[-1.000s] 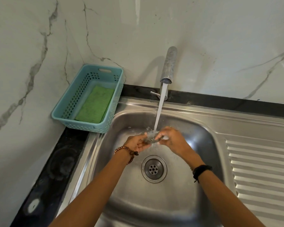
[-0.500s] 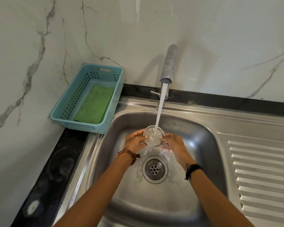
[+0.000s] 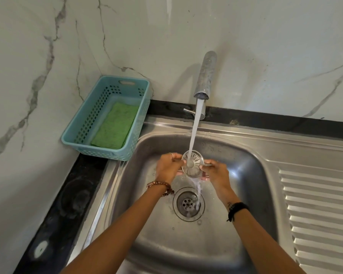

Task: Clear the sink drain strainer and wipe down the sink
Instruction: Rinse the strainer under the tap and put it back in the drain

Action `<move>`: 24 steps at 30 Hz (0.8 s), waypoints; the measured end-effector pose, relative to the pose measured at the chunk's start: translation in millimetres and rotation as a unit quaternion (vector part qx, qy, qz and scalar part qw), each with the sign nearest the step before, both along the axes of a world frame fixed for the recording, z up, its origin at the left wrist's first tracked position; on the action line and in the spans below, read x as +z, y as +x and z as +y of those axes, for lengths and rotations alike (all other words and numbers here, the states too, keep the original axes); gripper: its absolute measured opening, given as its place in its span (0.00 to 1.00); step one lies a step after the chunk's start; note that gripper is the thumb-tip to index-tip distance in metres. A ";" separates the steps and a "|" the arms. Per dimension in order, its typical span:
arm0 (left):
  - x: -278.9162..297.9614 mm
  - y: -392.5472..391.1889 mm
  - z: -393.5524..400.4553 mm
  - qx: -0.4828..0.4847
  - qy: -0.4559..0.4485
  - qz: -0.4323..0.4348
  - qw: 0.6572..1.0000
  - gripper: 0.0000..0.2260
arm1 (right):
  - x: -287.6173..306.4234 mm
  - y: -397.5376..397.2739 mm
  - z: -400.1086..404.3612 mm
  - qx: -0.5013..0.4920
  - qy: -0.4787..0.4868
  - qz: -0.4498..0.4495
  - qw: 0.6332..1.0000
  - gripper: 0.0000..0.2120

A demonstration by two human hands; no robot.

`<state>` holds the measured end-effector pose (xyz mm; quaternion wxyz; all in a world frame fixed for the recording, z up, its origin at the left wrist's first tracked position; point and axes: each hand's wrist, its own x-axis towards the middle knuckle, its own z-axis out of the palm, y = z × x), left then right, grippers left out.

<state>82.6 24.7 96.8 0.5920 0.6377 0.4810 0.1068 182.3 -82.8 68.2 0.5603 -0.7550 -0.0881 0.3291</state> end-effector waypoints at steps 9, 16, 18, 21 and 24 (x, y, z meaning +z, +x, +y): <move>-2.1 -7.4 -9.8 0.073 -0.114 0.006 0.991 0.08 | 32.8 5.9 -2.5 0.125 -0.022 -0.191 0.973 0.07; 9.4 -5.6 7.0 0.024 0.040 0.057 0.997 0.06 | 78.7 30.8 31.2 0.121 -0.023 -0.315 0.941 0.08; 13.2 -6.4 8.7 0.030 0.010 0.057 0.998 0.05 | 104.8 42.2 59.5 0.089 0.016 -0.351 0.932 0.08; 16.0 -6.4 7.1 0.034 -0.086 0.016 0.996 0.08 | 123.1 59.8 98.1 0.164 -0.032 -0.340 0.925 0.12; 17.7 -5.1 6.6 0.045 -0.135 -0.010 0.990 0.08 | 112.3 64.6 117.8 0.307 -0.132 -0.293 0.896 0.18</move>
